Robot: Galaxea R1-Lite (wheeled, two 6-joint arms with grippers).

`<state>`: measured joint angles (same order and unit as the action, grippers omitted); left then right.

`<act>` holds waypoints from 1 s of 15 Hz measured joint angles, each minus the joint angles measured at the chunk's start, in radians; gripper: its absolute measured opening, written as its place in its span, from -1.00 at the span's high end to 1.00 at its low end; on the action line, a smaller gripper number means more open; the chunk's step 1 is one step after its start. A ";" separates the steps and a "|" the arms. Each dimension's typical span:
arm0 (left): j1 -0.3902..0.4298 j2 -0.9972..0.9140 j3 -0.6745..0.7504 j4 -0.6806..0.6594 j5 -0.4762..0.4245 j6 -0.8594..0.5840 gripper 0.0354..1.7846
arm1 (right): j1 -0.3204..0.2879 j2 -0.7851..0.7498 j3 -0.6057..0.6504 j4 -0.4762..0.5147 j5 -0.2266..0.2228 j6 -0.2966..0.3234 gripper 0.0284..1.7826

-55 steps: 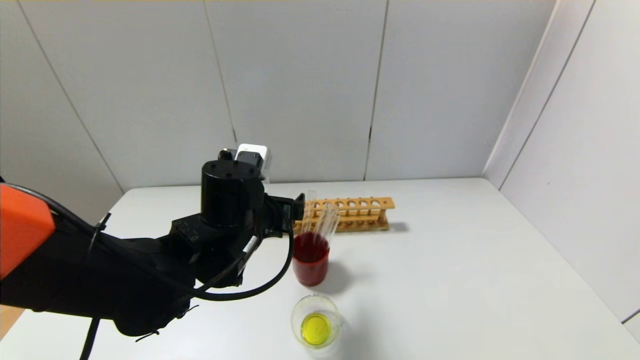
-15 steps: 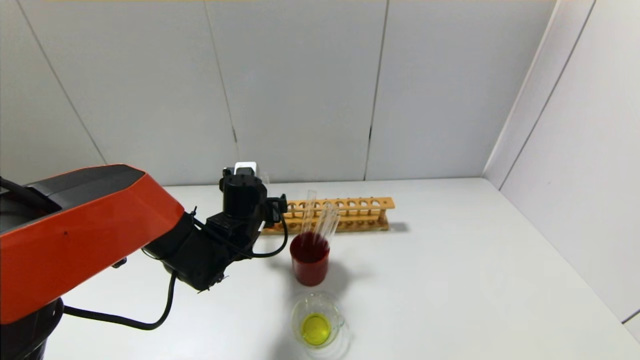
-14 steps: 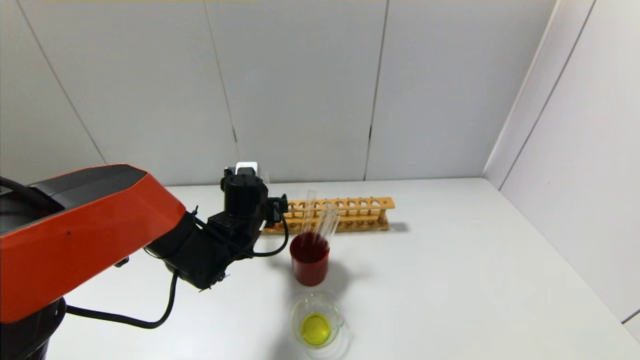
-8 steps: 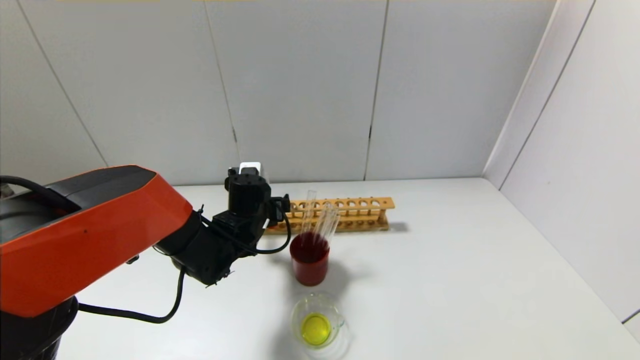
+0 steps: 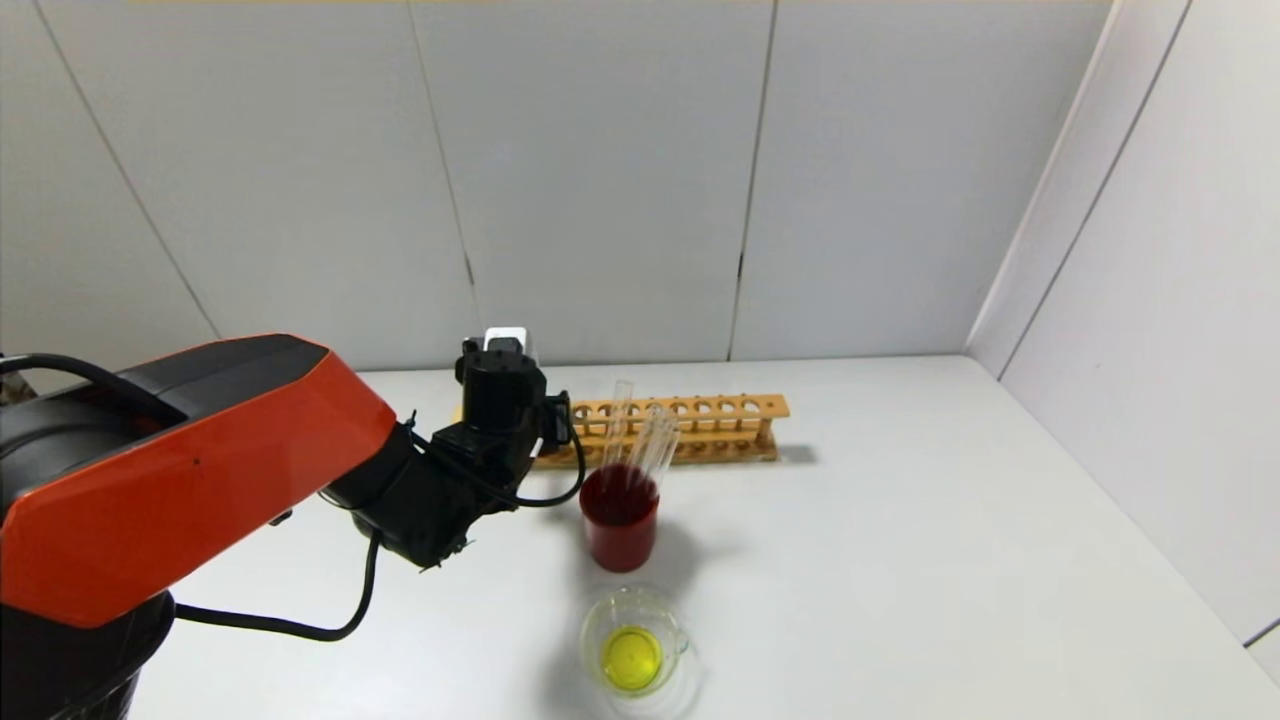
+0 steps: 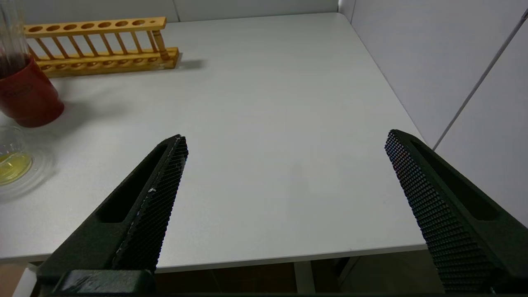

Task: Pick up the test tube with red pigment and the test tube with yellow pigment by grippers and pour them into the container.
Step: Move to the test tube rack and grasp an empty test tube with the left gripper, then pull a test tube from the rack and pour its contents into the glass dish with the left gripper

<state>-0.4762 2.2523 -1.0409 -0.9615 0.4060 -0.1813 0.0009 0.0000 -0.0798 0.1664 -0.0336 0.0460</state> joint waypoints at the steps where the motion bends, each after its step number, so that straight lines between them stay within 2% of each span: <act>1: 0.000 0.001 -0.003 0.003 0.000 0.000 -0.10 | 0.000 0.000 0.000 0.000 0.000 0.000 -0.96; 3: 0.000 0.003 -0.007 0.005 -0.002 0.000 0.33 | 0.000 0.000 0.000 0.000 0.000 0.000 -0.96; 5: 0.002 0.009 -0.020 0.007 -0.001 0.000 0.64 | 0.000 0.000 0.000 0.000 0.000 0.000 -0.96; 7: 0.005 0.017 -0.033 0.012 -0.001 0.000 0.69 | 0.000 0.000 0.000 0.000 0.000 0.000 -0.96; 15: 0.010 -0.002 -0.083 0.047 0.007 0.053 0.69 | 0.000 0.000 0.000 0.000 0.000 0.000 -0.96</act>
<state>-0.4660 2.2500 -1.1243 -0.9149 0.4132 -0.1279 0.0013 0.0000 -0.0798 0.1664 -0.0336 0.0455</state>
